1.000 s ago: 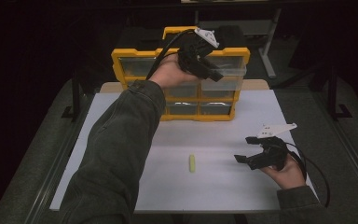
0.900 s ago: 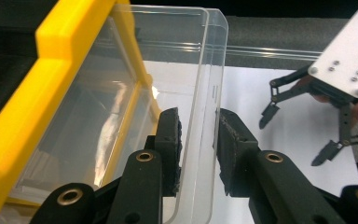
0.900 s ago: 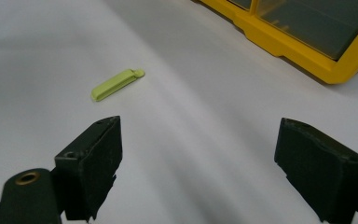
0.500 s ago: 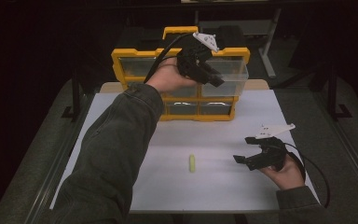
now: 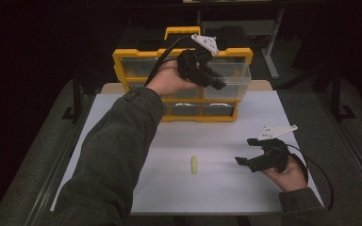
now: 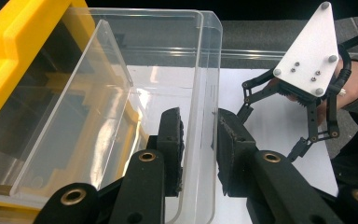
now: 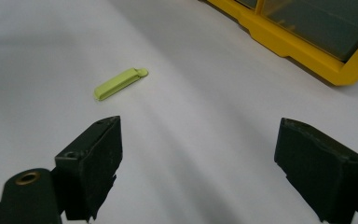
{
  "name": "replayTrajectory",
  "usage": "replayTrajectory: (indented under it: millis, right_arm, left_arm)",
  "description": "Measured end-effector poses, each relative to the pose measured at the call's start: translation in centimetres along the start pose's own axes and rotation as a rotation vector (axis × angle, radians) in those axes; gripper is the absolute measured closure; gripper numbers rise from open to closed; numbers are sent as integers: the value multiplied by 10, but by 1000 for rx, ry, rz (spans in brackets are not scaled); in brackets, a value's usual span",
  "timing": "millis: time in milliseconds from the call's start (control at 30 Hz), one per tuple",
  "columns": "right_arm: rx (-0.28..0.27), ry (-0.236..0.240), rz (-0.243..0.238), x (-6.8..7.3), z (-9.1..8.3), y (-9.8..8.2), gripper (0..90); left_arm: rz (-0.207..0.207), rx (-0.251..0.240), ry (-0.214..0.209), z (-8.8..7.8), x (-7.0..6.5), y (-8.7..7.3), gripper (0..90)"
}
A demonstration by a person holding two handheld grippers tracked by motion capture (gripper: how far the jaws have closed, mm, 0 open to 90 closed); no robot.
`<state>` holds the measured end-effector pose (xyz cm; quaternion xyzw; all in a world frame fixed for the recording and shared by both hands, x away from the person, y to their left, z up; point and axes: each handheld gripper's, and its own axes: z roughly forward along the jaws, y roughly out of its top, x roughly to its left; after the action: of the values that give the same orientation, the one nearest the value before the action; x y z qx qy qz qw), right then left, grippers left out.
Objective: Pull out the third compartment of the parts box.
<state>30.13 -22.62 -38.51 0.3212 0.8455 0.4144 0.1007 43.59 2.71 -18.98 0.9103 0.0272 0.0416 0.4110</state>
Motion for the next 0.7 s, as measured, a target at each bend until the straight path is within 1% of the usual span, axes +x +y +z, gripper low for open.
replayTrajectory:
  millis: [67,133,167,233,300,367,467,500,600,667,700]
  right_arm:
    - [0,1,0,0,0,0,140]
    - [2,3,4,0,1,0,140]
    - [2,5,5,1,1,0,140]
    - [4,7,5,1,2,0,140]
    - [10,10,17,1,4,0,139]
    - [14,11,-4,1,6,0,140]
    - [22,12,-3,1,7,0,139]
    - [26,14,0,1,9,-1,139]
    - [22,15,5,1,11,-1,139]
    - [25,7,15,2,11,-1,139]
    - [20,1,5,1,12,-1,140]
  left_arm:
    - [-5,2,0,1,0,-1,719]
    - [-25,0,0,2,-1,-1,676]
    - [-25,0,0,2,-1,0,647]
    - [-19,-19,-8,1,-4,2,643]
    - [-9,-34,-1,-1,-6,4,631]
    - [-8,-47,5,-3,-8,6,594]
    - [-14,-60,9,-7,-9,6,559]
    - [-20,-71,9,-12,-10,5,546]
    - [-10,-95,4,-21,-13,5,524]
    - [-16,-114,1,-27,-16,4,513]
    - [-20,-117,2,-30,-17,4,506]
